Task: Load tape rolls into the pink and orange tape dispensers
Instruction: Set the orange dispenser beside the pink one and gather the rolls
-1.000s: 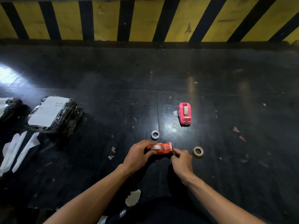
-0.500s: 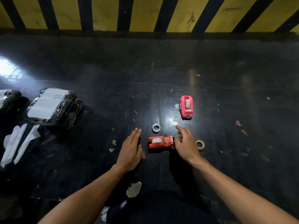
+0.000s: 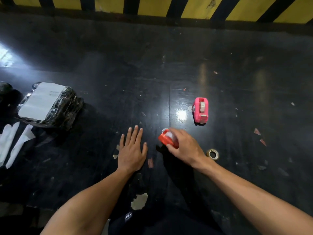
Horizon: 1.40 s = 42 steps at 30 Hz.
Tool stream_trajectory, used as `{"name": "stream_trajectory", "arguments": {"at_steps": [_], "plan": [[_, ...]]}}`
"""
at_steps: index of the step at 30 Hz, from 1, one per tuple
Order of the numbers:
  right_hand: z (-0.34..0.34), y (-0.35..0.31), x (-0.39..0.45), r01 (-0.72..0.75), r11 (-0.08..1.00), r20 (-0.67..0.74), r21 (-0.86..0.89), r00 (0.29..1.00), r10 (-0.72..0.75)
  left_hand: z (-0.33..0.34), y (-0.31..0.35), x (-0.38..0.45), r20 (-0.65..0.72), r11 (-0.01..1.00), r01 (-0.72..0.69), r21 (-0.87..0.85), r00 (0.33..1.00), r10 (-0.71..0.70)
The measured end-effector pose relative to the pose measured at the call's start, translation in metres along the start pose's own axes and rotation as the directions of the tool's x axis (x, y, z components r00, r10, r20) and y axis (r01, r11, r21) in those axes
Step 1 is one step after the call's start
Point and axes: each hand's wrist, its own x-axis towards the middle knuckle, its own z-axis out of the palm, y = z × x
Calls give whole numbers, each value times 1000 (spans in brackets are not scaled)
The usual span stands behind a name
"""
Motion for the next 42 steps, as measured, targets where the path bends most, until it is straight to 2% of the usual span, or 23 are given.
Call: {"name": "stream_trajectory", "arguments": {"at_steps": [2, 4, 9, 17, 22, 26, 29, 32, 37, 40, 42], "plan": [[-12, 4, 21, -115, 985, -104, 131, 986, 129, 1, 0, 0, 1, 1000, 6, 3, 1000, -6], [-22, 9, 47, -244, 952, -161, 185, 948, 274, 1, 0, 0, 4, 1000, 8, 0, 1000, -8], [-28, 19, 104, -449, 880, -187, 156, 861, 473, 1, -1, 0, 14, 1000, 17, -15, 1000, -16], [-13, 18, 130, -522, 850, -188, 73, 830, 526, 1, -1, 0, 22, 1000, 20, -15, 1000, -20], [-17, 18, 120, -521, 828, -97, 206, 831, 547, -2, 0, -1, 13, 1000, 9, -11, 1000, -8], [-21, 15, 80, -425, 857, -97, 292, 878, 469, -4, 2, -2, -5, 1000, -14, 2, 1000, 14], [-23, 23, 35, -395, 890, -86, 227, 903, 422, -8, 5, -4, -37, 999, -30, -23, 999, 29], [-31, 36, -1, -415, 908, -99, 55, 903, 419, -13, 15, 0, -63, 993, -66, -99, 996, 60], [-48, 52, -42, -498, 825, -10, -266, 858, 514, -20, 56, 22, -3, 943, -169, -288, 985, 175], [-48, 60, -58, -514, 806, 59, -294, 832, 552, -22, 76, 33, 41, 927, -237, -291, 965, 259], [-44, 64, -63, -492, 821, 77, -290, 843, 533, -23, 82, 38, 69, 925, -238, -297, 961, 269]]}}
